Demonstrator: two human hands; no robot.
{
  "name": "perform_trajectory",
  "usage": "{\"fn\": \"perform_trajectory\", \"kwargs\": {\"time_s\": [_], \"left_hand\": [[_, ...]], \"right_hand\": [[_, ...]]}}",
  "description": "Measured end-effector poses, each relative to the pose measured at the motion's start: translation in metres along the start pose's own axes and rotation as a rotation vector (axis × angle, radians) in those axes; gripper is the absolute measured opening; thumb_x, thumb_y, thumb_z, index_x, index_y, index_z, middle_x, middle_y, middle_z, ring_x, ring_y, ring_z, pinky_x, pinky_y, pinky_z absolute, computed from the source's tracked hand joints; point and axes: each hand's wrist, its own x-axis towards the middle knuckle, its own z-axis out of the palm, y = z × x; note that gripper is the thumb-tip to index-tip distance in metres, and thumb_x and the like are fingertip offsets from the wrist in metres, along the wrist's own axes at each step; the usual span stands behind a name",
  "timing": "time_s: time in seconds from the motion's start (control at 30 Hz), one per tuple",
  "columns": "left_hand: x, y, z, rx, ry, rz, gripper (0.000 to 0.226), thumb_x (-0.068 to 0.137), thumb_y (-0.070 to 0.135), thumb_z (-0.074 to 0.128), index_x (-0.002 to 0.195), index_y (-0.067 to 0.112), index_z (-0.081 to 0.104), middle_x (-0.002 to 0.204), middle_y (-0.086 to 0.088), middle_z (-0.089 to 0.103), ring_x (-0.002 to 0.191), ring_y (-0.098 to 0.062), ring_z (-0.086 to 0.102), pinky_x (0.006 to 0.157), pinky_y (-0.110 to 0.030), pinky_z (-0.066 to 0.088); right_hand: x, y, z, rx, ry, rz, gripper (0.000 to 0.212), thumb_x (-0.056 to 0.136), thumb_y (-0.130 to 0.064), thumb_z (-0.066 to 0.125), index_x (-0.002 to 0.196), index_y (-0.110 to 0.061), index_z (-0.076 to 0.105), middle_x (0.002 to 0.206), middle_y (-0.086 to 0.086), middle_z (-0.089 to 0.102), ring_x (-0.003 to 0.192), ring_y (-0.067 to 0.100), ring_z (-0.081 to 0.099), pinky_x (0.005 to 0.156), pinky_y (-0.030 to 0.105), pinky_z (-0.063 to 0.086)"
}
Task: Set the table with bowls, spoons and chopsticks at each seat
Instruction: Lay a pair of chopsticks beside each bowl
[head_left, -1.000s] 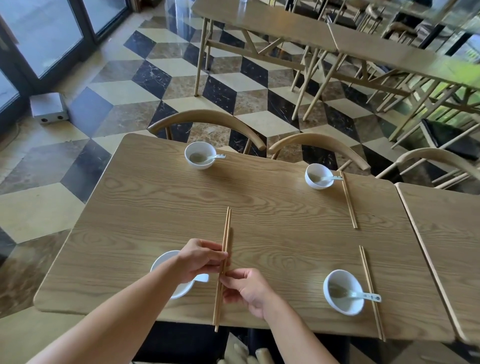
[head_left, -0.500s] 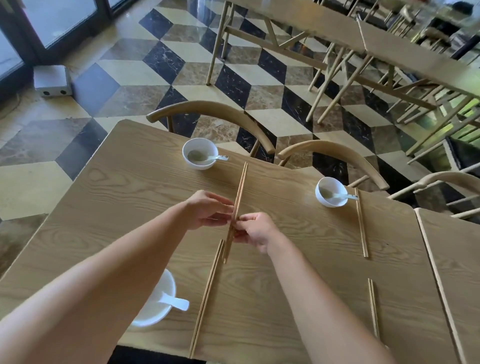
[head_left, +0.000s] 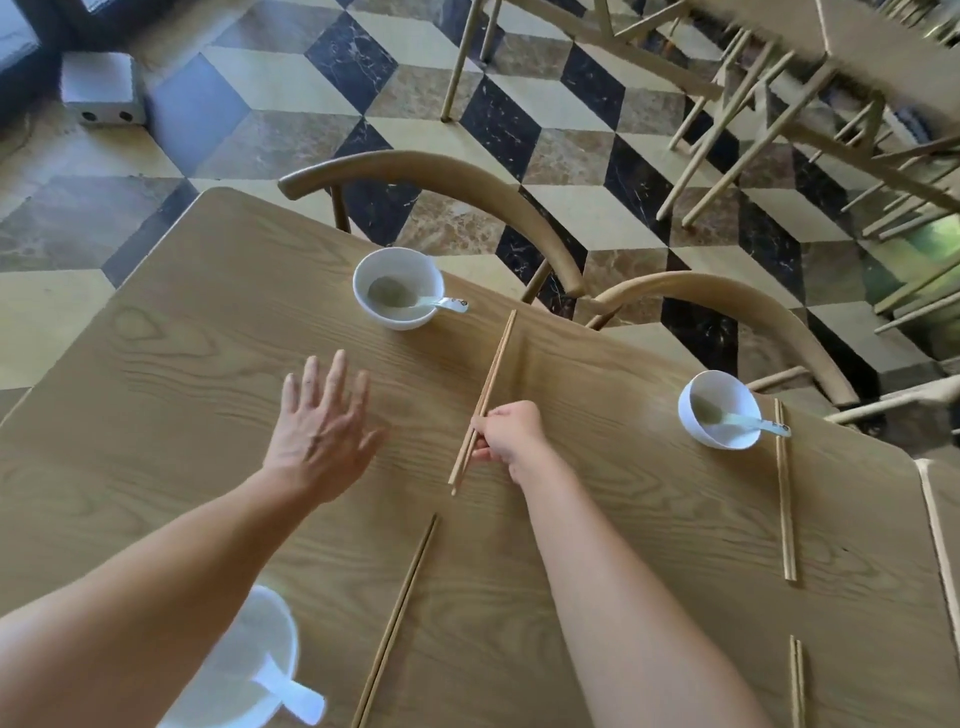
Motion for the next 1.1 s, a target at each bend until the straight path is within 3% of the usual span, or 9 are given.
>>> {"fn": "perform_trajectory", "kwargs": {"time_s": [0.13,0.2,0.27,0.37,0.43,0.5,0.6,0.73,1.1], "left_hand": [[-0.004,-0.021,0.021,-0.079,0.048,-0.042,0.092,0.086,0.075,0.016,0.160,0.019,0.012,0.167,-0.018,0.001,0.152,-0.043,-0.006,0.122,-0.058,0.000],[-0.005,-0.025,0.026,-0.073,0.103,-0.035,0.090,0.087,0.074,0.016,0.160,0.022,0.015,0.168,-0.015,0.006,0.153,-0.040,-0.003,0.123,-0.056,0.002],[-0.006,-0.027,0.030,-0.072,0.143,-0.047,0.086,0.088,0.074,0.021,0.159,0.026,0.017,0.168,-0.012,0.010,0.154,-0.037,0.000,0.124,-0.054,0.004],[-0.004,-0.030,0.034,-0.076,0.179,-0.040,0.083,0.089,0.073,0.025,0.159,0.029,0.018,0.167,-0.010,0.013,0.154,-0.036,0.002,0.124,-0.053,0.006],[-0.005,-0.031,0.035,-0.084,0.189,-0.039,0.083,0.089,0.074,0.027,0.158,0.029,0.020,0.167,-0.010,0.014,0.154,-0.036,0.003,0.124,-0.053,0.006],[-0.005,-0.031,0.035,-0.092,0.195,-0.041,0.083,0.089,0.074,0.027,0.158,0.029,0.021,0.167,-0.010,0.015,0.154,-0.036,0.004,0.124,-0.053,0.007],[-0.004,-0.032,0.035,-0.098,0.204,-0.038,0.083,0.088,0.074,0.027,0.157,0.028,0.023,0.166,-0.010,0.018,0.154,-0.037,0.006,0.124,-0.054,0.008],[-0.004,-0.032,0.035,-0.106,0.211,-0.035,0.083,0.088,0.074,0.028,0.157,0.027,0.026,0.166,-0.011,0.018,0.153,-0.037,0.007,0.124,-0.053,0.007],[-0.003,-0.032,0.038,-0.128,0.250,-0.020,0.083,0.087,0.073,0.032,0.154,0.025,0.033,0.164,-0.013,0.026,0.152,-0.039,0.014,0.123,-0.055,0.011]], "right_hand": [[0.013,-0.001,0.012,-0.140,0.042,0.012,0.009,0.085,-0.004,0.065,0.076,-0.004,0.064,0.064,0.009,0.060,0.044,0.020,0.059,0.068,0.040,0.063],[0.015,-0.002,0.017,-0.196,0.078,0.019,0.009,0.084,-0.008,0.066,0.076,-0.004,0.066,0.062,0.009,0.063,0.039,0.019,0.061,0.053,0.029,0.059],[0.017,-0.005,0.020,-0.264,0.120,0.017,0.008,0.082,-0.010,0.067,0.080,-0.003,0.070,0.066,0.009,0.068,0.032,0.014,0.060,0.034,0.014,0.042],[0.017,-0.007,0.023,-0.386,0.189,-0.007,0.012,0.079,-0.016,0.067,0.084,-0.007,0.072,0.068,0.006,0.071,0.030,0.010,0.059,0.027,0.009,0.030],[0.016,-0.007,0.024,-0.451,0.222,-0.031,0.015,0.077,-0.021,0.070,0.082,-0.007,0.072,0.064,0.005,0.071,0.035,0.011,0.062,0.033,0.011,0.038],[0.016,-0.007,0.025,-0.520,0.246,-0.066,0.022,0.074,-0.029,0.073,0.080,-0.008,0.072,0.065,0.005,0.072,0.054,0.017,0.071,0.056,0.021,0.056],[0.015,-0.003,0.028,-0.605,0.304,-0.124,0.031,0.074,-0.035,0.077,0.088,-0.009,0.068,0.087,0.012,0.074,0.089,0.027,0.070,0.079,0.028,0.056],[0.009,0.002,0.032,-0.625,0.383,-0.217,0.028,0.077,-0.030,0.076,0.094,-0.011,0.065,0.100,0.012,0.070,0.102,0.030,0.063,0.080,0.029,0.048],[0.006,0.005,0.038,-0.510,0.432,-0.188,0.013,0.080,-0.024,0.069,0.081,-0.011,0.070,0.088,0.011,0.072,0.089,0.030,0.066,0.067,0.023,0.041]]}}
